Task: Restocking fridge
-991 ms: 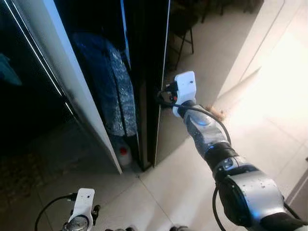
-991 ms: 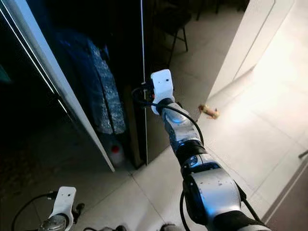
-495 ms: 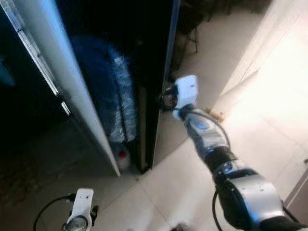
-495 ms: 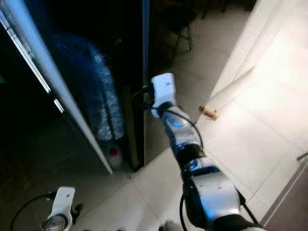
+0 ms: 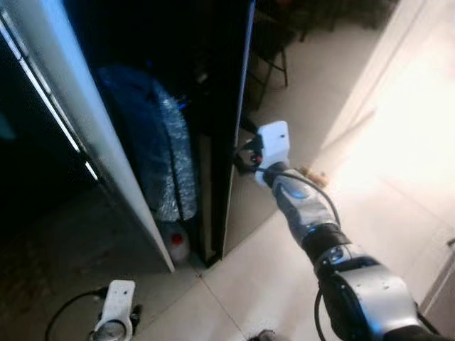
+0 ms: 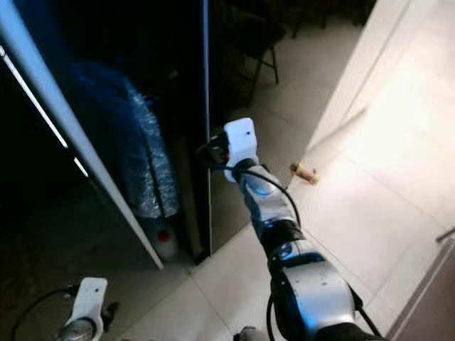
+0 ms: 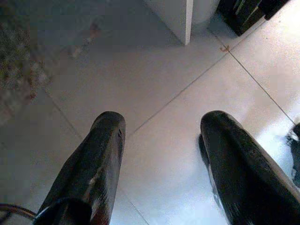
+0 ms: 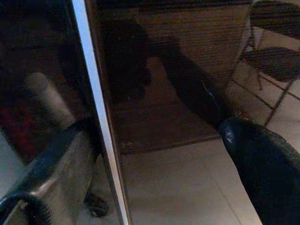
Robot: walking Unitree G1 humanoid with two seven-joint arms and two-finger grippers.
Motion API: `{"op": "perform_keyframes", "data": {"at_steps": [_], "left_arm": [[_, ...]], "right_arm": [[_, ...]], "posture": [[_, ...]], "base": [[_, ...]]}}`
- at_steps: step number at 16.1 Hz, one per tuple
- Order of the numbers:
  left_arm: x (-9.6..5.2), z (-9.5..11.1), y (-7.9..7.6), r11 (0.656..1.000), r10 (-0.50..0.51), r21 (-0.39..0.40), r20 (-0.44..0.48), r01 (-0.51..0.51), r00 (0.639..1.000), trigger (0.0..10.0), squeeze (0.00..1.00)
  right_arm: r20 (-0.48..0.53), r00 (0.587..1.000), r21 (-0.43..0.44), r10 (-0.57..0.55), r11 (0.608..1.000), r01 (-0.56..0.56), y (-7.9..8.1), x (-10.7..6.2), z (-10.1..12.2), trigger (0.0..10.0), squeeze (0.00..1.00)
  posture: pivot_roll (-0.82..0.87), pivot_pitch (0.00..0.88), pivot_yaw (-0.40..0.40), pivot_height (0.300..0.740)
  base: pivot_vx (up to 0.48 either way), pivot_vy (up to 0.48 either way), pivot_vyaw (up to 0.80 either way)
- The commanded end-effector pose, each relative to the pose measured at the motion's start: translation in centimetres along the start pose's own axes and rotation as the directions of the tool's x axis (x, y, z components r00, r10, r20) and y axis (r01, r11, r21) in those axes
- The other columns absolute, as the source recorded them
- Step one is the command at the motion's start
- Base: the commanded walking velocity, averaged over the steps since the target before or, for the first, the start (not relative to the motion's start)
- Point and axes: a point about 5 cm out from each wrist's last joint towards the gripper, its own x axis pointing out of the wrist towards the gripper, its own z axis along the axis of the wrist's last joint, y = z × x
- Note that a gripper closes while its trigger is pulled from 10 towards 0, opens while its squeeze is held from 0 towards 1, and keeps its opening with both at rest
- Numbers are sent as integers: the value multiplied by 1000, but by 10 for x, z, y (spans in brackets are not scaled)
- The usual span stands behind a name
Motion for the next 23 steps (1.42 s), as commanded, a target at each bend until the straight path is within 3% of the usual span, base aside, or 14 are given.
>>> {"op": "perform_keyframes", "data": {"at_steps": [1,23], "left_arm": [[-1,-7,-7,1000,-14,-9,-33,13,999,10000,0],[-1,-8,-8,1000,-10,-15,-38,9,999,10000,0]], "right_arm": [[3,1000,-3,-25,1000,25,-8,-2,2,10000,0],[-3,1000,-7,-9,1000,9,-5,-3,0,10000,0]], "posture": [[-184,179,3,740],[-177,181,0,740]], "base": [[262,0,0],[269,0,0]]}}
